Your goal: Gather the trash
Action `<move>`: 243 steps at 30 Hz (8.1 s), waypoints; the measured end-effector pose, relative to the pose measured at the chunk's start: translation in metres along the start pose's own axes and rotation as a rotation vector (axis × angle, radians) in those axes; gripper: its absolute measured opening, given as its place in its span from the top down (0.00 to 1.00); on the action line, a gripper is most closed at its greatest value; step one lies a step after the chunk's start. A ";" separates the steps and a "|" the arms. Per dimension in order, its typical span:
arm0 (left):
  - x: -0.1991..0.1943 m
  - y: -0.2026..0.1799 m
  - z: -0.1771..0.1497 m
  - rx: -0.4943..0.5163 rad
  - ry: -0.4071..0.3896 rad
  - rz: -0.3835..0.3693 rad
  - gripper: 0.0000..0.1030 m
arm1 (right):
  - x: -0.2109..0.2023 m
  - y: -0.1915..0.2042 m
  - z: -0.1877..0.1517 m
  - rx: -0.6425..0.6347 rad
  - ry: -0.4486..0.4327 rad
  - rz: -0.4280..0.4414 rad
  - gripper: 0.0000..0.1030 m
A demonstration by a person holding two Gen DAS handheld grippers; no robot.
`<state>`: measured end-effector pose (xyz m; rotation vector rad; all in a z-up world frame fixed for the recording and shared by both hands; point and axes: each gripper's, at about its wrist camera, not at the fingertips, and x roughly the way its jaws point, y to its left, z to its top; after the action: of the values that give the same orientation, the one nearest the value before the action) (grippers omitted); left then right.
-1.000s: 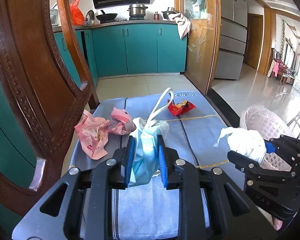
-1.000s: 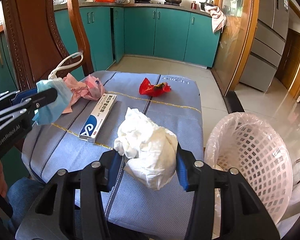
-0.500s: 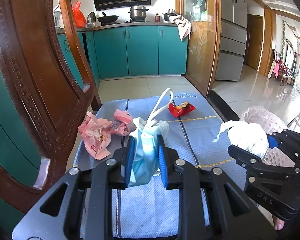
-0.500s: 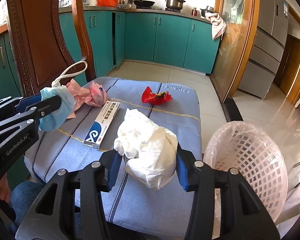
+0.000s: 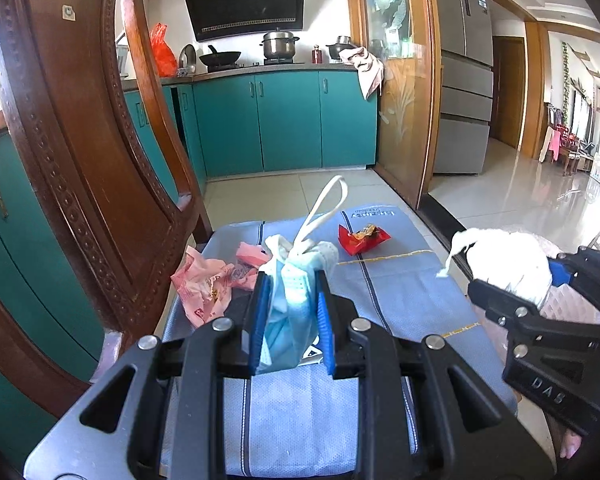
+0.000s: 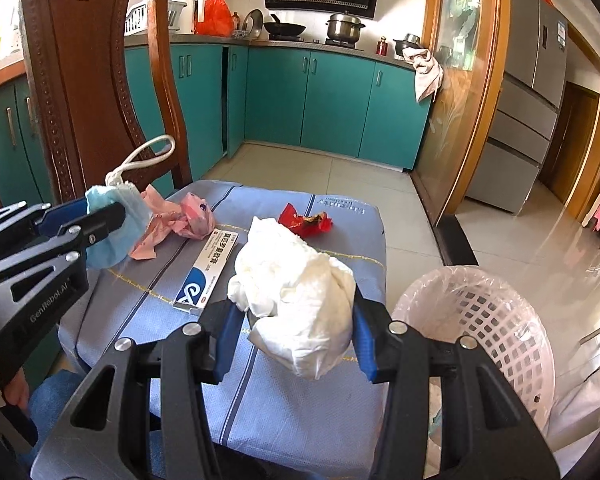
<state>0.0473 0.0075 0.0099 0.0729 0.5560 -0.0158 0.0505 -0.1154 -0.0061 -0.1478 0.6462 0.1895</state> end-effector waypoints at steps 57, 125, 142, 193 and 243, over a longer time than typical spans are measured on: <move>0.121 -0.092 0.005 -0.048 0.216 -0.057 0.16 | 0.017 -0.217 -0.080 0.375 0.126 -0.234 0.32; 0.188 0.011 -0.052 -0.053 0.437 -0.094 0.61 | 0.261 -0.008 0.053 0.238 0.376 0.006 0.78; 0.174 0.022 -0.058 -0.117 0.419 -0.050 0.61 | 0.144 -0.026 -0.005 0.270 0.334 0.064 0.78; 0.171 0.029 -0.063 -0.085 0.432 -0.082 0.53 | 0.134 0.002 -0.047 0.126 0.330 0.046 0.49; -0.005 -0.011 0.002 -0.059 -0.071 0.039 0.59 | -0.006 -0.037 0.000 0.101 0.030 -0.072 0.54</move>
<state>0.0440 -0.0037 0.0135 0.0255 0.4840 0.0362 0.0539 -0.1522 0.0007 -0.0763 0.6779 0.0850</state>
